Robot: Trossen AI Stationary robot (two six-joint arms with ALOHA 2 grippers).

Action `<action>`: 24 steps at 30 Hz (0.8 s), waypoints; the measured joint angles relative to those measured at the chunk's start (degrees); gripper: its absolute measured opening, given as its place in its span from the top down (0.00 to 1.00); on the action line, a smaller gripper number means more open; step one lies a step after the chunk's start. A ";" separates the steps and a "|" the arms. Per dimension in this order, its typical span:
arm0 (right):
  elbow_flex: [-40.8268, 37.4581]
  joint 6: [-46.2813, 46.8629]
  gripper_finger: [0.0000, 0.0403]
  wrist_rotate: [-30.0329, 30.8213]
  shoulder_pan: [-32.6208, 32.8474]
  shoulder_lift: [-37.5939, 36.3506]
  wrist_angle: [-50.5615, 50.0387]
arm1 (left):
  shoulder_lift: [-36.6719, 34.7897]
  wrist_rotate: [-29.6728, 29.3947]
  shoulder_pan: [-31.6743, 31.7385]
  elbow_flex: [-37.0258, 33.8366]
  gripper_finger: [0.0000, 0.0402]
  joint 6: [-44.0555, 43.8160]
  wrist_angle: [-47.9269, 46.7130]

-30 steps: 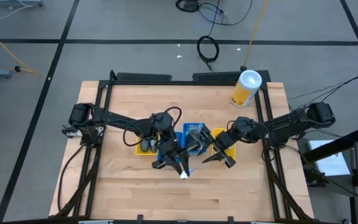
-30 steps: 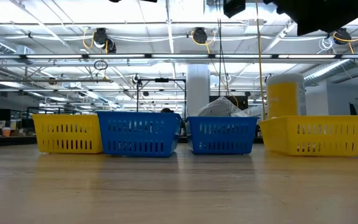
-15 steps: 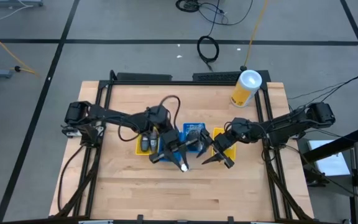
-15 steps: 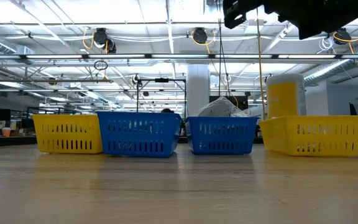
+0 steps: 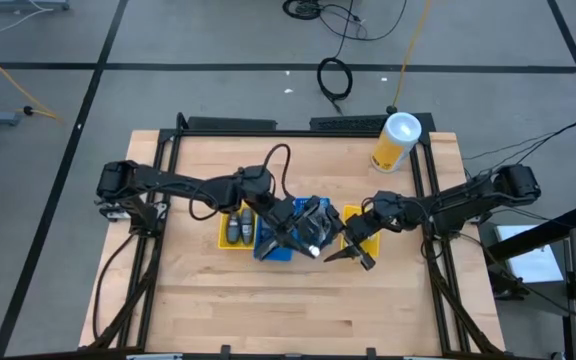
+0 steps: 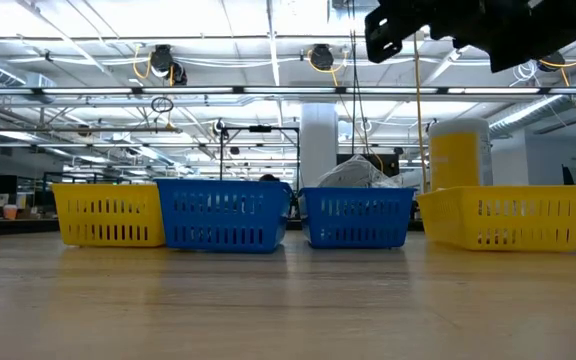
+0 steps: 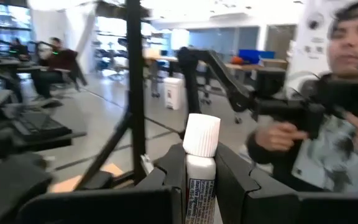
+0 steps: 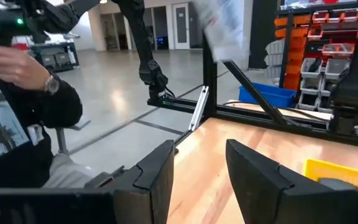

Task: Pick & Place Travel size toiletries
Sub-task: Put the toothpaste into the right yellow bin

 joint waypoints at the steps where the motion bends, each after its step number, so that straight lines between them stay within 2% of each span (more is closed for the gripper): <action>1: -0.32 -0.48 0.65 0.33 0.03 -0.29 -0.04 | 0.02 -0.93 0.01 0.00 0.90 -0.77 0.59; 9: -3.65 -0.77 0.66 2.00 0.21 -0.59 1.79 | -0.43 -17.15 -0.10 0.00 0.90 -4.25 -0.37; 13: -6.28 -0.75 0.67 7.46 0.18 -2.70 1.98 | -0.47 -23.83 -0.63 0.00 0.90 -5.31 -3.62; 18: -8.23 -1.26 0.67 13.62 0.19 -7.09 5.71 | -0.44 -40.43 -2.82 0.00 0.90 -2.05 -8.20; 24: -8.48 -2.53 0.67 17.26 0.19 -9.46 5.77 | -0.42 -43.31 -4.42 -0.02 0.90 0.33 -8.99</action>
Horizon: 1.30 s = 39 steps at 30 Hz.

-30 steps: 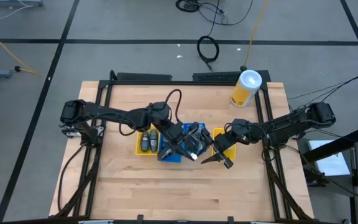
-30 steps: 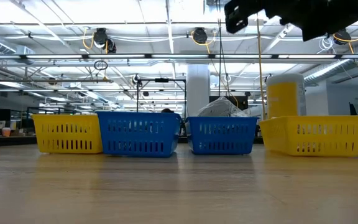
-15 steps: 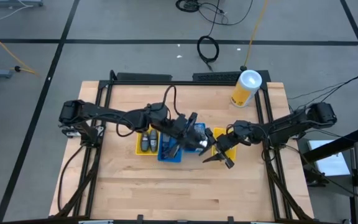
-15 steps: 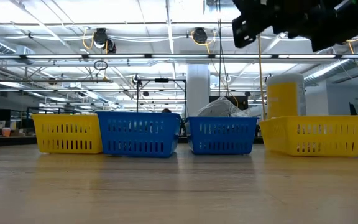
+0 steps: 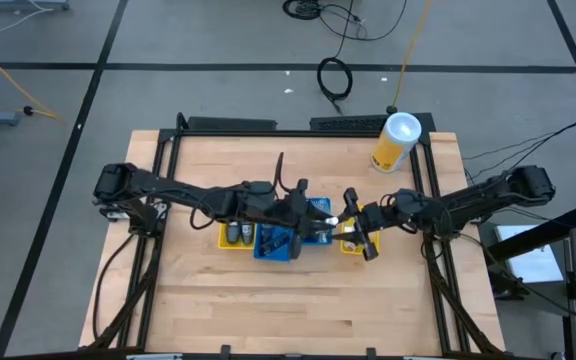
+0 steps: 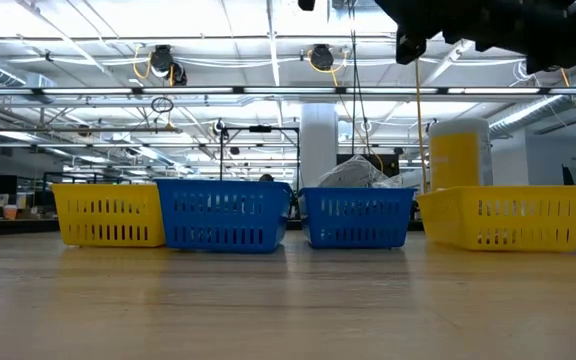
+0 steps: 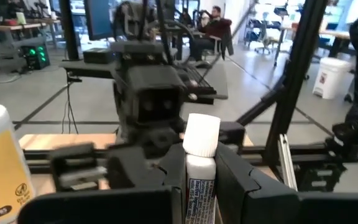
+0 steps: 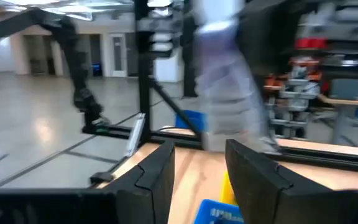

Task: Pick & Place Travel size toiletries
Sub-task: Put the toothpaste into the right yellow bin

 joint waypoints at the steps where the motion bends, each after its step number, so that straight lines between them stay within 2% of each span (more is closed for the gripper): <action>1: 0.00 -0.01 0.67 1.30 0.00 -0.27 -0.09 | 0.00 0.02 -0.15 0.00 0.90 0.33 -0.37; 5: 0.00 -1.17 0.66 5.30 -0.04 -0.57 0.23 | 0.00 0.11 -0.53 0.00 0.90 0.58 -0.75; 17: 0.04 -1.67 0.59 5.17 0.00 -0.20 4.58 | 0.04 -1.84 -0.20 0.00 0.90 1.38 -1.83; 22: 2.97 -1.76 0.58 3.50 0.00 1.61 4.80 | 1.18 -2.24 0.15 0.01 0.90 1.86 0.20; 30: 5.57 -3.27 0.58 4.14 -0.04 4.64 0.99 | 2.62 -0.81 0.67 -0.04 0.90 1.85 0.99; 35: 5.60 -3.17 0.61 4.19 -0.07 4.23 1.09 | 2.21 -0.85 0.74 -0.04 0.90 2.02 0.95; 39: 5.60 -3.21 0.68 4.39 -0.07 4.25 0.99 | 2.17 -1.04 0.74 -0.04 0.90 1.88 0.57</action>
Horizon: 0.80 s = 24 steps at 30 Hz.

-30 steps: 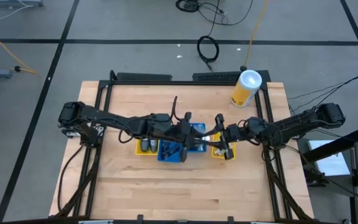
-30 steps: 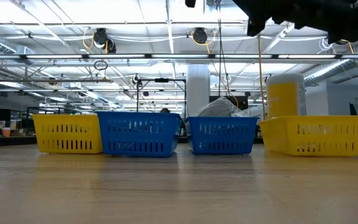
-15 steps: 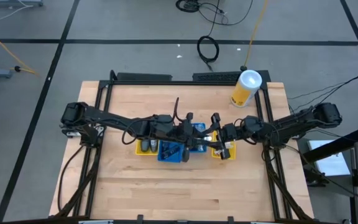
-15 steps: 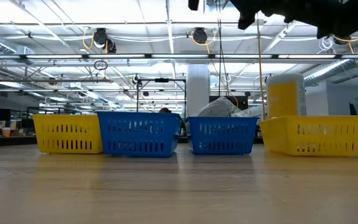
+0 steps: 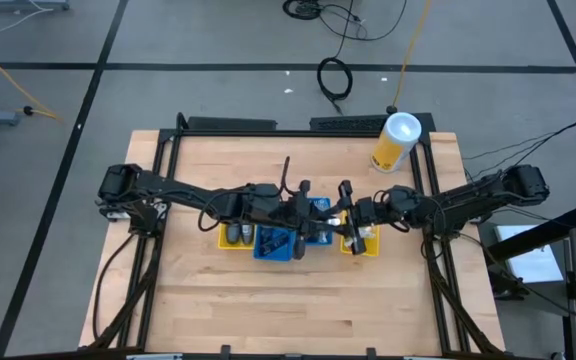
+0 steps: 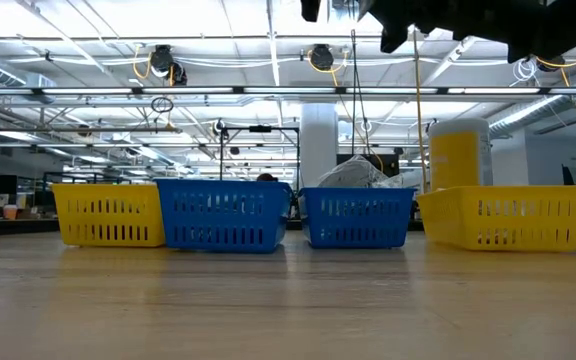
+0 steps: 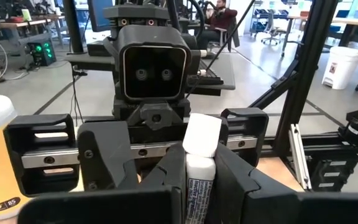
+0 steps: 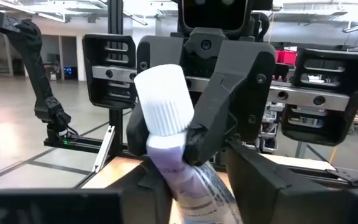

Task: Pick & Place Travel size toiletries
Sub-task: Put the toothpaste into the right yellow bin

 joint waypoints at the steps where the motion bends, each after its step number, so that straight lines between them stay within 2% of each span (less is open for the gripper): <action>1: 0.00 0.00 0.71 0.08 0.00 0.00 -0.18 | -0.02 -0.09 0.00 0.00 0.90 -0.02 -0.19; 5: -0.02 0.21 0.80 0.17 0.00 0.00 -0.65 | -0.11 -0.28 0.00 0.00 0.90 0.20 -0.93; 9: -0.02 0.23 0.84 -1.12 0.00 0.03 -0.82 | -0.13 -1.23 0.00 0.02 0.87 0.38 -0.46; 20: -0.02 0.33 0.91 -1.73 0.11 -0.51 -1.77 | -2.36 -2.48 0.11 0.04 0.57 2.36 -2.32; 24: -0.03 0.23 0.93 -1.28 0.11 -2.10 -4.21 | -4.18 -2.59 0.11 0.04 0.49 2.80 -5.79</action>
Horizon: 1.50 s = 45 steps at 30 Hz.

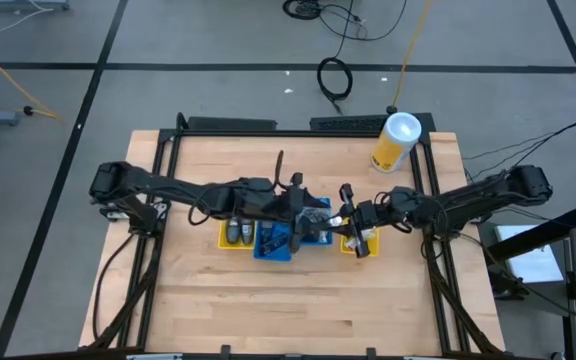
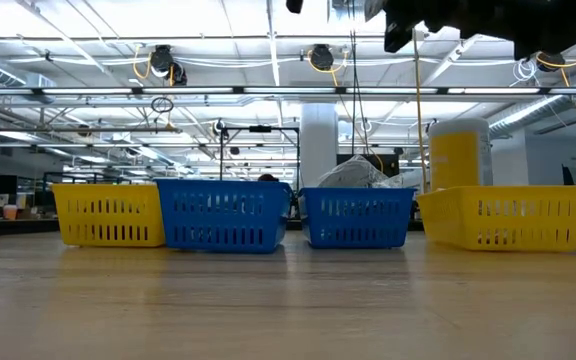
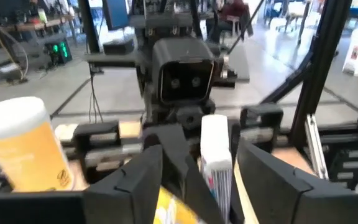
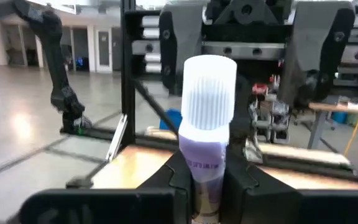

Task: Pick & Place Travel size toiletries
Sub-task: Put the toothpaste into the right yellow bin

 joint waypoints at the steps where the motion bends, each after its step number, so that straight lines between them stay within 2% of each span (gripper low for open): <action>1: -0.05 -0.01 0.93 0.03 0.00 -0.70 -1.46 | -0.46 -0.28 -0.01 0.00 0.47 -0.09 -1.43; 6: 0.01 0.49 0.92 0.50 -0.02 -4.90 -9.26 | -2.53 -3.43 -0.02 0.04 0.44 -0.62 -6.64; 17: -0.03 5.17 0.91 2.46 -0.03 -16.75 -37.05 | -3.28 -8.13 -0.07 0.02 0.43 -4.34 -20.61; 21: -0.04 7.21 0.91 2.68 -0.04 -20.21 -45.18 | -3.30 -8.33 -0.07 0.02 0.43 -5.80 -23.51; 28: -0.04 11.88 0.91 6.88 -0.07 -23.79 -59.15 | -3.30 -9.55 -0.71 0.02 0.43 -6.91 -25.67; 31: -0.04 12.92 0.91 7.85 -0.04 -24.36 -62.61 | -3.30 -10.23 -0.94 0.02 0.43 -6.80 -25.78; 35: -0.06 14.01 0.91 12.58 -0.09 -24.46 -67.25 | -3.30 -10.21 -0.96 0.02 0.43 -7.22 -25.83; 42: -2.12 15.01 0.90 12.82 -0.07 -24.48 -67.68 | -3.30 -10.23 -0.96 0.02 0.43 -7.35 -25.94; 45: -4.77 15.56 0.86 12.82 -0.07 -24.46 -66.77 | -3.30 -10.23 -1.11 0.02 0.43 -7.35 -26.00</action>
